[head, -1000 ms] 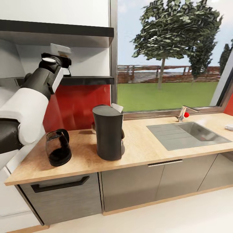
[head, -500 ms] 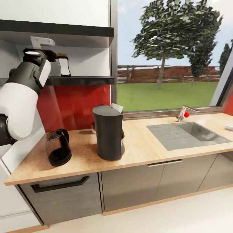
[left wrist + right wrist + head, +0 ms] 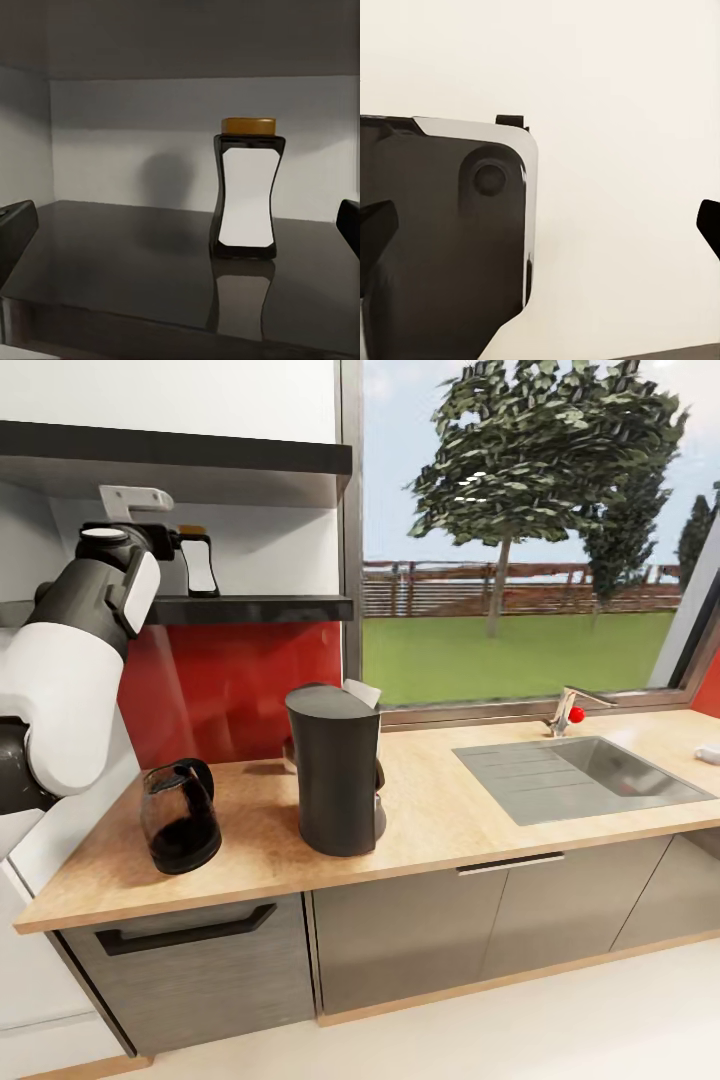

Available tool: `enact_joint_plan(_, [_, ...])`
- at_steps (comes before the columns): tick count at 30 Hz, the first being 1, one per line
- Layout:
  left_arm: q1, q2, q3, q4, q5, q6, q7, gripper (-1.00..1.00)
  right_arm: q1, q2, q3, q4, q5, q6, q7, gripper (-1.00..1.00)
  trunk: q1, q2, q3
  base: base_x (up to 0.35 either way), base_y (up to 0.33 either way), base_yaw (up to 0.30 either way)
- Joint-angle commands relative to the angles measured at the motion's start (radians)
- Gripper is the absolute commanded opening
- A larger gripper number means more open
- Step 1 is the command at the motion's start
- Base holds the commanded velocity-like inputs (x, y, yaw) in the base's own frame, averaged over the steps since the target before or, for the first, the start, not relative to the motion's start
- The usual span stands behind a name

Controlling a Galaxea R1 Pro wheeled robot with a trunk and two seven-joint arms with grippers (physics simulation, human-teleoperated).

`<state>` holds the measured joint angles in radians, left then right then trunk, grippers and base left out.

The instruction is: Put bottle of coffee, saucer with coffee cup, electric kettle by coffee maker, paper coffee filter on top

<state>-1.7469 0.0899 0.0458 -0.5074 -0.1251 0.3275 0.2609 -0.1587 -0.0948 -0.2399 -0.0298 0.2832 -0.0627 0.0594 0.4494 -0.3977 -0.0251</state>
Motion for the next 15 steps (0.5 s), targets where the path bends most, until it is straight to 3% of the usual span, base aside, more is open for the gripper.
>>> enact_joint_plan(1, [-0.001, -0.001, 0.003, -0.001, -0.010, 0.006, -0.002, 1.00, -0.001, 0.001, -0.009, 0.001, 0.008, -0.003, 0.004, 1.00, 0.001, -0.002, -0.002, 0.000, 0.000, 0.000])
enact_joint_plan(8, [0.000, 0.000, 0.010, -0.013, -0.008, 0.009, -0.006, 1.00, -0.001, 0.004, -0.009, 0.001, 0.008, -0.003, 0.004, 1.00, 0.001, -0.002, -0.002, 0.025, 0.000, 0.000])
enact_joint_plan(15, [0.000, -0.001, 0.010, -0.014, -0.007, 0.008, -0.006, 1.00, -0.001, 0.004, -0.009, 0.001, 0.008, -0.003, 0.004, 1.00, 0.001, -0.002, -0.002, 0.295, 0.000, 0.000])
